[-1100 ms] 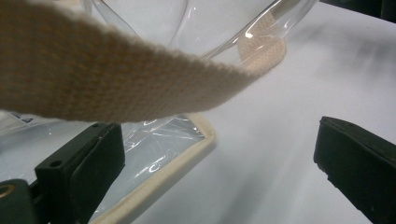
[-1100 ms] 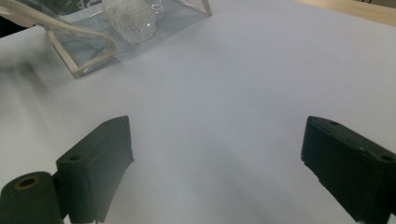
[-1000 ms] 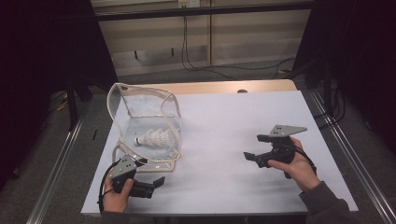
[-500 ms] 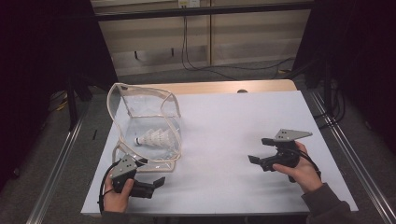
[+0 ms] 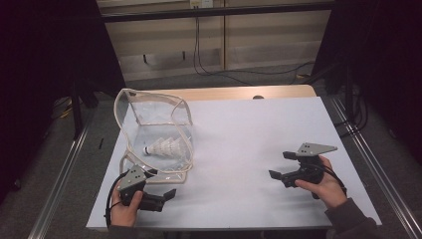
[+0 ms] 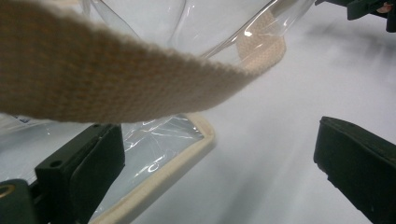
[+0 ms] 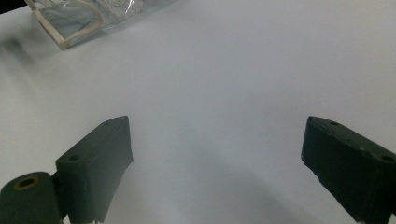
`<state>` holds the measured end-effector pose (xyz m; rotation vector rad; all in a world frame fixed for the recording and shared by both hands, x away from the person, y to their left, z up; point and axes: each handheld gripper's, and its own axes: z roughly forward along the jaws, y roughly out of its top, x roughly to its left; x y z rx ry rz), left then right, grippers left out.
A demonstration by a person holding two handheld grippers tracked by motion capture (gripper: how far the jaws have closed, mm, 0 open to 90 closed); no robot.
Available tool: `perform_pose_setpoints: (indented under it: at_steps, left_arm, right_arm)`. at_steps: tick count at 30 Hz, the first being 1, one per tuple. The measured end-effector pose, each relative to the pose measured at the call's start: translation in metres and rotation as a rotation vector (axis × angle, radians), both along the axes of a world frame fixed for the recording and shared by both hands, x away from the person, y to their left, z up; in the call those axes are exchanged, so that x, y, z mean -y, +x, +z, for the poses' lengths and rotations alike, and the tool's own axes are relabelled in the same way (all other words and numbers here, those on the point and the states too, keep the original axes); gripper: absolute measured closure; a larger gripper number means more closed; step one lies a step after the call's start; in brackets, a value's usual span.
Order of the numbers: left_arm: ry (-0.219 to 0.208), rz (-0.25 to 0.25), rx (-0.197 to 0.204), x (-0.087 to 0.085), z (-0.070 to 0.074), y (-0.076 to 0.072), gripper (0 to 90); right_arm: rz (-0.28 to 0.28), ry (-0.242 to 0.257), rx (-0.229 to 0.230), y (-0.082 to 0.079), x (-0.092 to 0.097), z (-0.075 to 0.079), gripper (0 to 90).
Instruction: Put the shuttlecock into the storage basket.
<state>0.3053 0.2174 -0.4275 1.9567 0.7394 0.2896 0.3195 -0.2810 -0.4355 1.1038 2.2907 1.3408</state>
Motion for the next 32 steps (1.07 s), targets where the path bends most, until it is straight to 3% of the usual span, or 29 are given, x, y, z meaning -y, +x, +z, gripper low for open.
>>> perform_pose_setpoints:
  at_steps: [20, 32]
  left_arm:
    - [0.000, 0.002, 0.002, 0.001, -0.001, 0.000, 2.0]
    - [0.005, 0.003, 0.001, 0.001, 0.000, 0.000, 2.0]
  right_arm:
    - [-0.031, 0.014, 0.011, -0.012, 0.019, -0.006, 7.2]
    - [-0.021, 0.023, 0.027, -0.014, 0.018, -0.006, 6.9]
